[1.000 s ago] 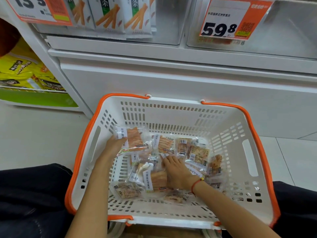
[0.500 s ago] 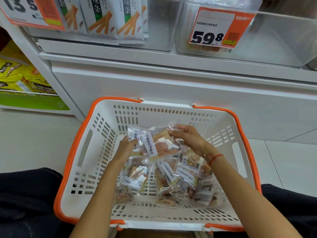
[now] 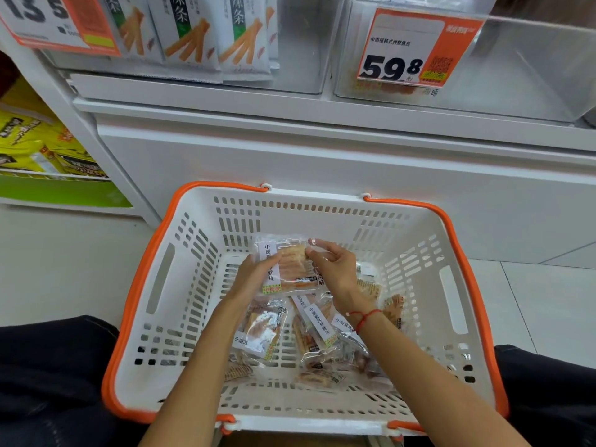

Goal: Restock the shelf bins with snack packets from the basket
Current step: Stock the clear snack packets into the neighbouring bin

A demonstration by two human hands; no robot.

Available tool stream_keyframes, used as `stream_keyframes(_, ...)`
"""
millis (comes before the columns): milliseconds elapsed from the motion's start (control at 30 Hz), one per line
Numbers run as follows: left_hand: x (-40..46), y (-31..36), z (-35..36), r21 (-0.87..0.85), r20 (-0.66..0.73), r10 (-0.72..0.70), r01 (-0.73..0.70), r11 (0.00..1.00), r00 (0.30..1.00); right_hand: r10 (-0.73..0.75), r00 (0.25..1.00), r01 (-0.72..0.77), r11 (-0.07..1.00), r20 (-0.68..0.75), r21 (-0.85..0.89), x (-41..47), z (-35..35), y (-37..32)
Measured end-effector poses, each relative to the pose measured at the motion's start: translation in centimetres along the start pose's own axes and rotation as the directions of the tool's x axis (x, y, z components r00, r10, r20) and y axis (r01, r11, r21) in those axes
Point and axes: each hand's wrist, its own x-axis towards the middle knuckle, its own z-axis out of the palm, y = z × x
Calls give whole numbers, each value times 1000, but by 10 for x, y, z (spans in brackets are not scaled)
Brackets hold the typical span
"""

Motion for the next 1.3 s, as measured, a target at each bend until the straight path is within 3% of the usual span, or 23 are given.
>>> stream_keyframes(67,-2,-1,1,31,5,73,-73,997,997,5,1000,-4,999,-19,34,-3,-2,-1)
stream_keyframes(200,-16,8,7,28,28,173,-174,984,985,-26,995,17,995,-94,-98,-4,-9,-16)
stream_keyframes(300,-25,22,13,48,-3,234,-234,971,972,136,982,-130,990,128,-56,0,-23,-36)
stream_keyframes(367,-33,37,14,37,-18,285,-284,958,958,144,926,-137,990,350,-43,0,-36,-50)
stream_keyframes(433,-40,54,15,33,-47,368,-366,930,929,87,872,-71,996,482,-52,-4,-47,-69)
stream_keyframes(567,-57,86,18,19,-46,444,-443,896,895,41,857,73,977,513,-200,-13,-58,-114)
stream_keyframes(733,-74,123,34,-7,59,465,-465,885,884,-13,831,242,909,557,-340,-26,-88,-172)
stream_keyframes(833,-81,150,49,-26,109,483,-483,875,869,-88,838,311,888,538,-339,-35,-115,-208)
stream_keyframes(1000,-104,200,69,-26,275,578,-595,804,769,-203,829,421,840,522,-343,-53,-165,-265)
stream_keyframes(1167,-115,252,76,61,314,653,-701,711,689,-416,801,547,801,430,-244,-66,-205,-293)
stream_keyframes(1233,-112,271,82,112,275,730,-775,622,625,-562,758,643,730,330,-231,-68,-211,-298)
stream_keyframes(1300,-109,289,88,147,227,817,-848,510,530,-706,661,750,606,254,-267,-69,-212,-302)
